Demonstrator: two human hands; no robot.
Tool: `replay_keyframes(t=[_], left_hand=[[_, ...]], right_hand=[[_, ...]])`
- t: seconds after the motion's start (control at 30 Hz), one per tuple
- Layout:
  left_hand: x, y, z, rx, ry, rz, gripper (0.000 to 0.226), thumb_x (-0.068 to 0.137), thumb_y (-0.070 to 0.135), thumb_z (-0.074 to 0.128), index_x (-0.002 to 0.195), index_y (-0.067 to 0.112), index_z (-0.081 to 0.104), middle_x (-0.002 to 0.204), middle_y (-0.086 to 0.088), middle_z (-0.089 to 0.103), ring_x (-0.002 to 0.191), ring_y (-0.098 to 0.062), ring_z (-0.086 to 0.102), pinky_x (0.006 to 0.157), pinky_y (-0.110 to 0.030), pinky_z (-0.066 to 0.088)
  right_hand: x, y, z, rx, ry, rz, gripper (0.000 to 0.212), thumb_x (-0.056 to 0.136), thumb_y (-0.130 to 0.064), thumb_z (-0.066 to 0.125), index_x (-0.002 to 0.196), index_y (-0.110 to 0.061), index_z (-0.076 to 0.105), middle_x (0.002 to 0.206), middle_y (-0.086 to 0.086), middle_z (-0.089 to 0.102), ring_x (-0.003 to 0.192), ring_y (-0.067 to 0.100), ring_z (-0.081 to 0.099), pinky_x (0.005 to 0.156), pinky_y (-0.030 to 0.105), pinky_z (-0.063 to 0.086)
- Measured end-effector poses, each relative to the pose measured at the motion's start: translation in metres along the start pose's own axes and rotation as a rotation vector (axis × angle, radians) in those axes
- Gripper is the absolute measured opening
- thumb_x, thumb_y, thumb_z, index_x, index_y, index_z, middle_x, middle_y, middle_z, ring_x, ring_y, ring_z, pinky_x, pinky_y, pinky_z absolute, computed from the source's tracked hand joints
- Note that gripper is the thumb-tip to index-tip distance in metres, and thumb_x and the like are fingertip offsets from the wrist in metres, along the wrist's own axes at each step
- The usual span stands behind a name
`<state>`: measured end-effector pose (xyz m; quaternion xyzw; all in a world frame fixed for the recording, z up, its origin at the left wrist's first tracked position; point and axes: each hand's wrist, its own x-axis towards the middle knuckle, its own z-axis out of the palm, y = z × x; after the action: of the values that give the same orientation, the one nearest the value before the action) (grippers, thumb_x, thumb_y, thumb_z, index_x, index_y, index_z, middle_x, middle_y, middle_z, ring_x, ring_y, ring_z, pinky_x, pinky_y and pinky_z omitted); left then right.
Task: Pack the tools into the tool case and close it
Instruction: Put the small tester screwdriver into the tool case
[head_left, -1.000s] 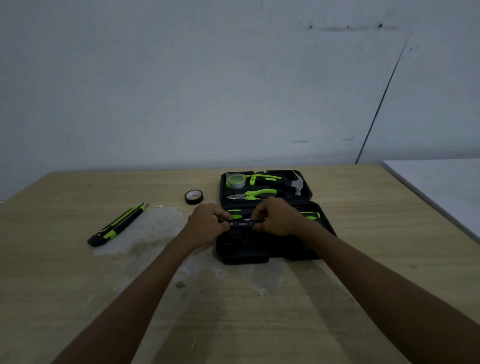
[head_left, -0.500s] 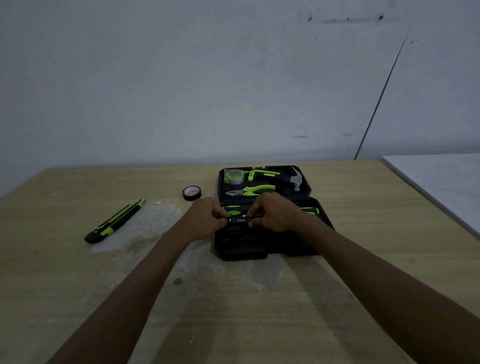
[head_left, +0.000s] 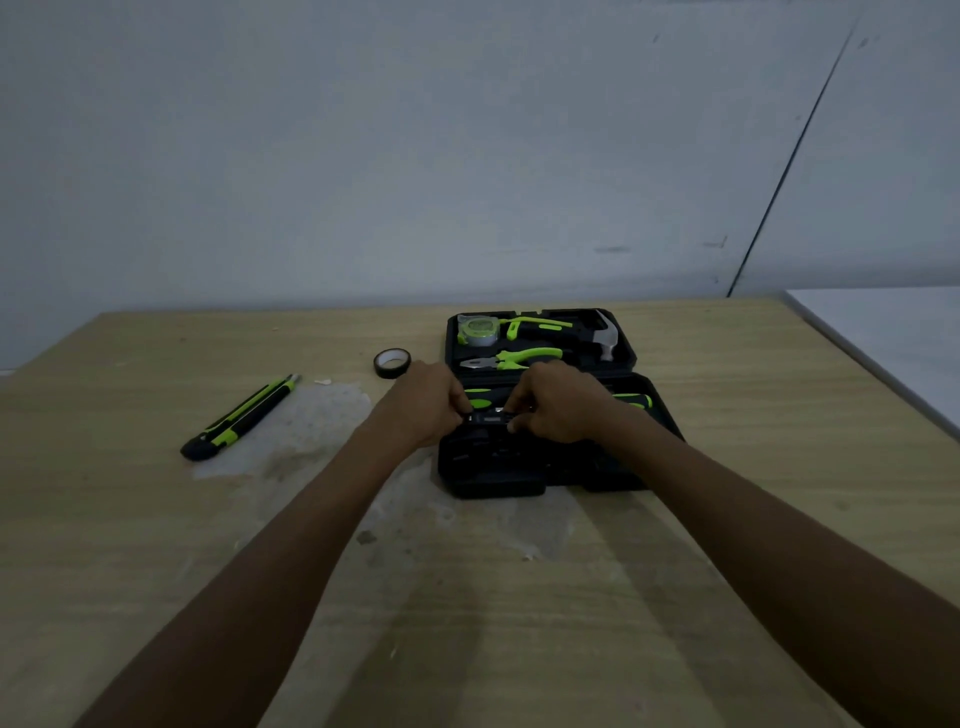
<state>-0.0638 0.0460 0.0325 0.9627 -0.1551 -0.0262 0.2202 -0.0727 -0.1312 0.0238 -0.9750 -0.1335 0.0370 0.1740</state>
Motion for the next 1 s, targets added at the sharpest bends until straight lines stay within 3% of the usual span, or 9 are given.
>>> replay_keyframes(t=[0.73, 0.87, 1.0], left_hand=[[0.016, 0.002, 0.008, 0.066, -0.049, -0.054, 0.016, 0.074, -0.004, 0.068, 0.085, 0.005, 0.075, 0.097, -0.02, 0.072, 0.09, -0.034, 0.066, 0.087, -0.042, 0.055], [0.016, 0.003, 0.009, 0.057, -0.04, -0.066, 0.013, 0.075, -0.001, 0.067, 0.086, 0.002, 0.074, 0.099, -0.024, 0.069, 0.091, -0.037, 0.065, 0.087, -0.046, 0.054], [0.014, 0.0, 0.013, 0.035, -0.04, -0.062, 0.016, 0.076, -0.006, 0.062, 0.086, -0.001, 0.073, 0.098, -0.023, 0.07, 0.091, -0.037, 0.065, 0.087, -0.047, 0.054]], right_hand=[[0.015, -0.016, -0.009, -0.013, -0.156, 0.144, 0.035, 0.071, -0.027, 0.081, 0.102, -0.013, 0.071, 0.109, 0.01, 0.07, 0.101, 0.032, 0.063, 0.089, 0.049, 0.053], [0.013, -0.014, -0.009, 0.0, -0.147, 0.172, 0.04, 0.07, -0.031, 0.081, 0.104, -0.013, 0.071, 0.109, 0.01, 0.068, 0.101, 0.032, 0.062, 0.088, 0.048, 0.053], [0.008, -0.014, -0.007, 0.038, -0.09, 0.199, 0.029, 0.07, -0.031, 0.082, 0.095, -0.019, 0.073, 0.107, 0.008, 0.07, 0.099, 0.03, 0.064, 0.088, 0.046, 0.053]])
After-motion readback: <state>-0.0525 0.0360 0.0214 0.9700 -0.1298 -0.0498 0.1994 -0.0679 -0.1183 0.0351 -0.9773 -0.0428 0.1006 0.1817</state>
